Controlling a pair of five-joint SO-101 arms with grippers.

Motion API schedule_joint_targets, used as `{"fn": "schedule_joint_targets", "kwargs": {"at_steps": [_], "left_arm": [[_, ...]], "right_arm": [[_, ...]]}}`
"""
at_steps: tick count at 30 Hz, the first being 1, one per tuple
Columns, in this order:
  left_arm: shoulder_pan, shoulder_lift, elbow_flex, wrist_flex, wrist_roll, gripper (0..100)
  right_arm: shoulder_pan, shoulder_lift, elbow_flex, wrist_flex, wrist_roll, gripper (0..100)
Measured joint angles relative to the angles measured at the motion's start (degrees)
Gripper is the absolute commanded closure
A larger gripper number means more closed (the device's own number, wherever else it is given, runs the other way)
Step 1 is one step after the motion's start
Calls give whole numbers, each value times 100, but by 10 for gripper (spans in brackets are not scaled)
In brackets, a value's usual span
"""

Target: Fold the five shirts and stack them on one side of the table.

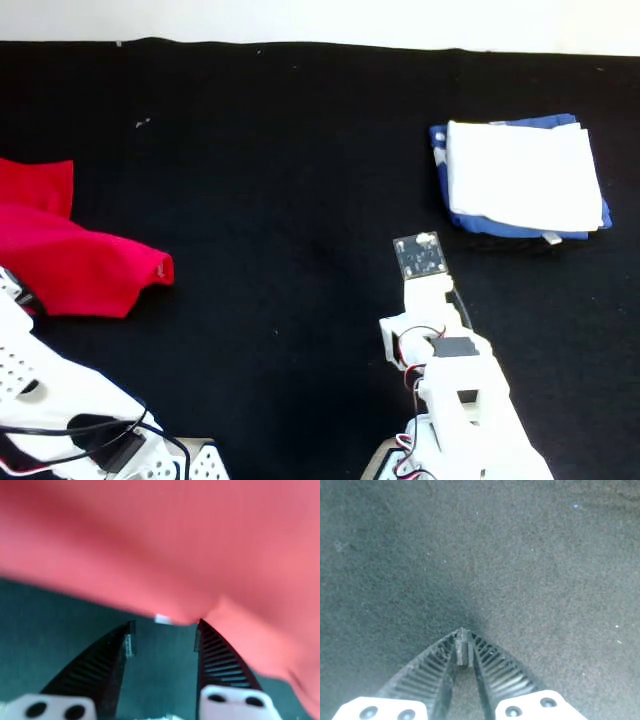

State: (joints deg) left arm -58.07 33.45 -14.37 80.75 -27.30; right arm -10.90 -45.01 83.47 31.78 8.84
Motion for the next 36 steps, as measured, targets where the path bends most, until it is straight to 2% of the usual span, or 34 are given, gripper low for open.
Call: {"fn": "schedule_joint_targets", "kwargs": {"at_steps": [5, 15, 16, 19, 24, 28, 36], "left_arm": [[53, 132, 0, -659, 396, 798], [695, 255, -9, -826, 1275, 807], [756, 255, -18, -826, 1380, 834], [941, 255, -88, -826, 1697, 1000], [1363, 290, -396, -862, 1969, 991], [1670, 141, -914, -466, 1978, 992], [2488, -686, -2189, 853, 1978, 992]], "right_arm": [[0, 0, 0, 0, 0, 991], [0, 0, 0, 0, 0, 991], [0, 0, 0, 0, 0, 991], [0, 0, 0, 0, 0, 991], [0, 0, 0, 0, 0, 991], [0, 0, 0, 0, 0, 991], [0, 0, 0, 0, 0, 991]]}}
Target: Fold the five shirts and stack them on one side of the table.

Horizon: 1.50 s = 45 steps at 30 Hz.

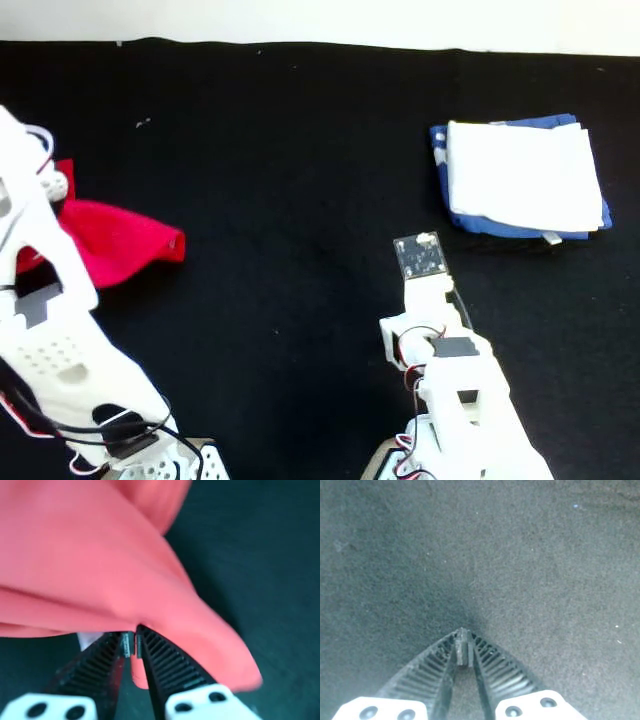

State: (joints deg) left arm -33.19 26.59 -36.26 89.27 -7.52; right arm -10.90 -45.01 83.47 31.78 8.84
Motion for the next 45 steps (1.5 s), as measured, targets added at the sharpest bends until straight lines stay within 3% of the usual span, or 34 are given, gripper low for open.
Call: {"fn": "schedule_joint_targets", "kwargs": {"at_steps": [7, 13, 21, 28, 33, 38, 45], "left_arm": [[1055, -1240, -879, 853, 0, 992], [1793, -2259, -958, 1002, 9, 992], [2945, -3815, -993, 941, -62, 992], [3525, -4308, -1002, 88, -308, 992], [3226, -4044, -571, 211, -308, 992], [2163, -3253, 1046, 211, -334, 992], [193, -1969, 3560, -1292, -343, 992]], "right_arm": [[0, 0, 0, 0, 0, 991], [0, 0, 0, 0, 0, 991], [0, 0, 0, 0, 0, 991], [0, 0, 0, 0, 0, 991], [0, 0, 0, 0, -9, 991], [0, 0, 0, 0, -9, 987], [-18, 9, -273, 290, -9, 986]]}}
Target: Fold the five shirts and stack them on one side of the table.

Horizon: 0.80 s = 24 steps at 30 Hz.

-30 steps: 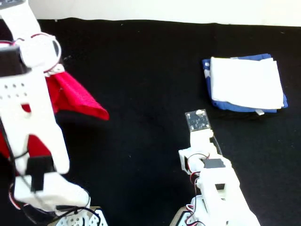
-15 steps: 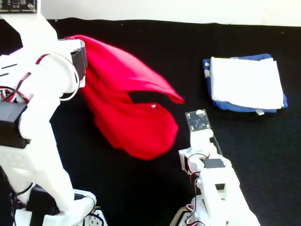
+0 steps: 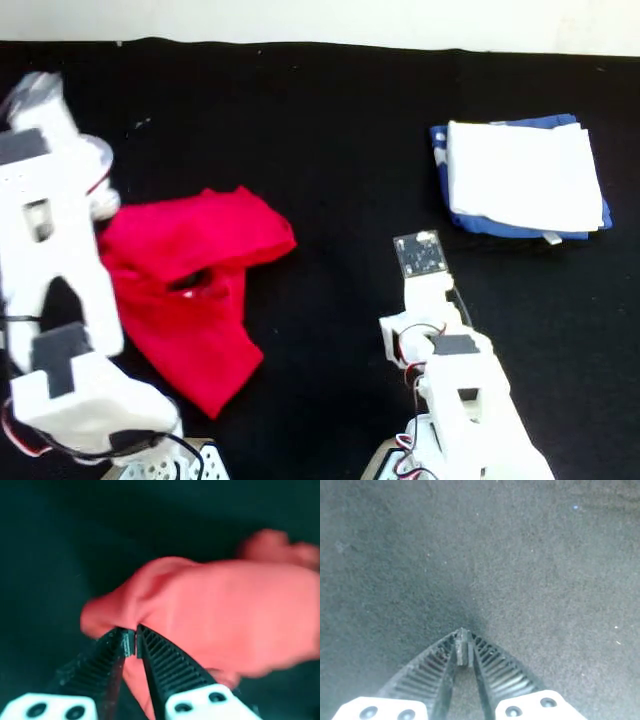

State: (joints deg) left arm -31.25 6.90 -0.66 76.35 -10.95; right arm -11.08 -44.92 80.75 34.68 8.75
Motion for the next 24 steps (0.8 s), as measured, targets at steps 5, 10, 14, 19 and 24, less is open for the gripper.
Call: {"fn": "schedule_joint_targets", "kwargs": {"at_steps": [5, 10, 14, 19, 24], "left_arm": [[-1266, 668, 387, -862, -185, 992], [-1846, 1116, 404, -958, -659, 988], [-2110, 1178, 404, -958, -1029, 892], [-2462, 1178, 149, -501, -1196, 807], [-3112, 1178, -800, 88, -1204, 808]], "right_arm": [[-422, 0, -1134, 985, 70, 986], [-1705, 378, -2110, 1626, 334, 967], [-2549, 1327, -2910, 2022, 343, 865], [-3446, 2769, -4369, 2664, 343, 850], [-4255, 3895, -5881, 3174, -123, 850]]}}
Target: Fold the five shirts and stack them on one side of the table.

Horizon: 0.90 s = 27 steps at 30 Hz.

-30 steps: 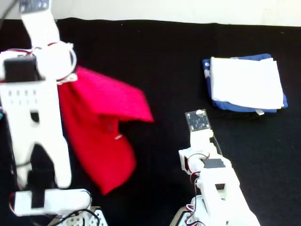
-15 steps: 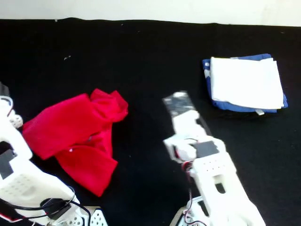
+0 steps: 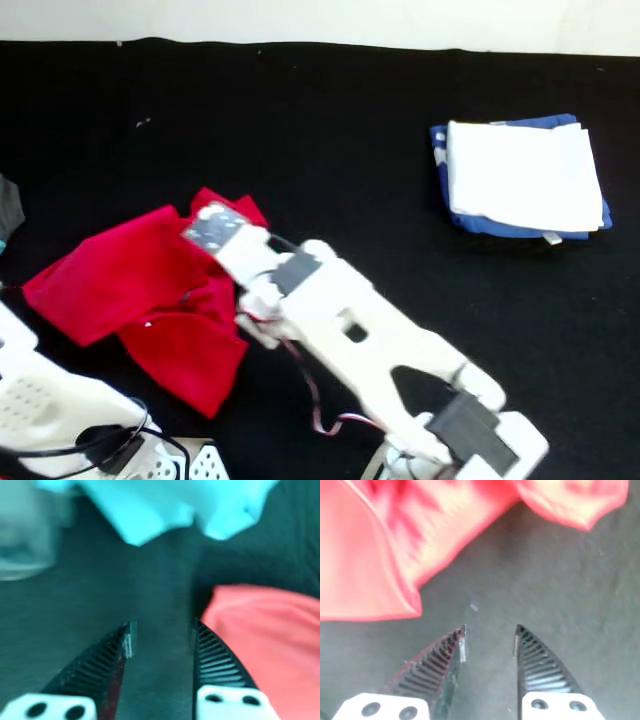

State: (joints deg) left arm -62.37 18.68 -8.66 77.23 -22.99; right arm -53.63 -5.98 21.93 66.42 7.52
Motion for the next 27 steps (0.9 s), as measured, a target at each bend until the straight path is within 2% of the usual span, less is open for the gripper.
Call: {"fn": "schedule_joint_targets", "kwargs": {"at_steps": [5, 10, 14, 22, 27], "left_arm": [[-677, 0, -782, 176, 0, 808], [-967, 44, -1002, 176, 0, 808], [-1029, 44, -1011, 176, 0, 808], [-1020, 44, -1011, 176, 0, 808], [-1020, 44, -1011, 176, 0, 808]], "right_arm": [[-765, 862, -879, 62, -352, 850], [-1371, 1512, -1169, 62, -378, 850], [-1477, 1793, -1433, 290, -378, 850], [-1512, 1846, -2488, 1468, -378, 850], [-1697, 1899, -2734, 1697, -378, 850]]}}
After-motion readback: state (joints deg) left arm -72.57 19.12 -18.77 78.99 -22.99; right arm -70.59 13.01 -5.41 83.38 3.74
